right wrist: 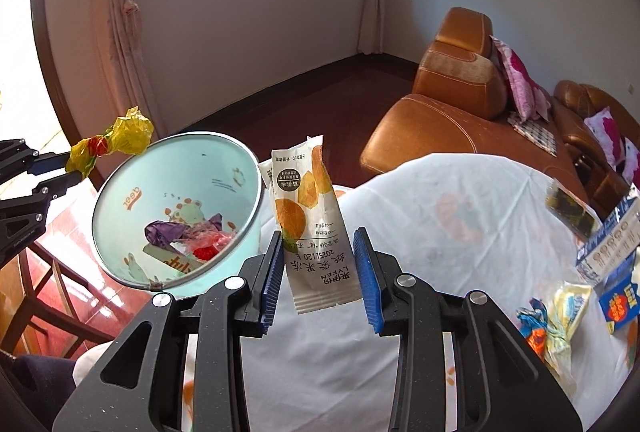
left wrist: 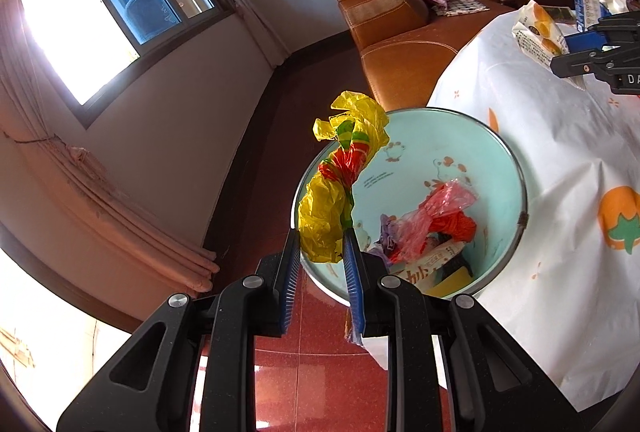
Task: Collect trash
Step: 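Carry the yellow wrapper and white snack packet over the bin with both grippers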
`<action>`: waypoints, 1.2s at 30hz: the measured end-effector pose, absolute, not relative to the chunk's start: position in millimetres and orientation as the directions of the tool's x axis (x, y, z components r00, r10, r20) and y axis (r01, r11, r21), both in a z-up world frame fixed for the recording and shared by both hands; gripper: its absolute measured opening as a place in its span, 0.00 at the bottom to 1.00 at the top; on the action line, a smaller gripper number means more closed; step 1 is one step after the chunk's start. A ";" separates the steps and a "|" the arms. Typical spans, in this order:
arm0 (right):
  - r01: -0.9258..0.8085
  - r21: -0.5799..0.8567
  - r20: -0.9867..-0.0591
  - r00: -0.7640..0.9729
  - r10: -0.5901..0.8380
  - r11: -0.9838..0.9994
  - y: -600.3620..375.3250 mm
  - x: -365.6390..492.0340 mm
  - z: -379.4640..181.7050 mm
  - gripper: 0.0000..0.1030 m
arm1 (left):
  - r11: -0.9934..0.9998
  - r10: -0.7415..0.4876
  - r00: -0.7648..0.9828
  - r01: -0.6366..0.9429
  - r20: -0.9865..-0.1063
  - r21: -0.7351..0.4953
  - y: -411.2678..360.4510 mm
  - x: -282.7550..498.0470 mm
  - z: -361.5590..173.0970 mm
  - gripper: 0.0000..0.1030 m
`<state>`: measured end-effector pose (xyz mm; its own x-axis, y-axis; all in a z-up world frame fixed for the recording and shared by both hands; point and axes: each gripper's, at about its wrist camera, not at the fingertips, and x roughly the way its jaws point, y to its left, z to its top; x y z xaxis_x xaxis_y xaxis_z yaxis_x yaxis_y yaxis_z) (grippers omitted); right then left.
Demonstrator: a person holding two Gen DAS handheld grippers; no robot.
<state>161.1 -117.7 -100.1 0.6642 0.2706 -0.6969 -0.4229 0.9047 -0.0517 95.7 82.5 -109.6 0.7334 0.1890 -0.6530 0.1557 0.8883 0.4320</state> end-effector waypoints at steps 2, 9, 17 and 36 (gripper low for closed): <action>-0.435 -0.057 -0.697 0.662 0.276 0.898 -110.6 162.0 -99.0 0.34 | 0.890 0.195 0.731 0.149 -0.654 0.431 85.9 96.8 -109.5 0.21; -0.478 -0.082 -0.699 0.653 0.292 0.874 -86.4 165.6 -97.5 0.34 | 0.883 0.222 0.724 0.134 -0.653 0.449 95.3 98.2 -111.3 0.21; -0.511 -0.122 -0.705 0.648 0.288 0.851 -62.6 167.0 -103.7 0.34 | 0.875 0.252 0.723 0.112 -0.643 0.470 101.9 100.5 -112.6 0.21; -0.552 -0.193 -0.706 0.652 0.276 0.811 -35.2 165.1 -110.3 0.34 | 0.868 0.269 0.714 0.111 -0.646 0.484 103.1 102.7 -118.2 0.21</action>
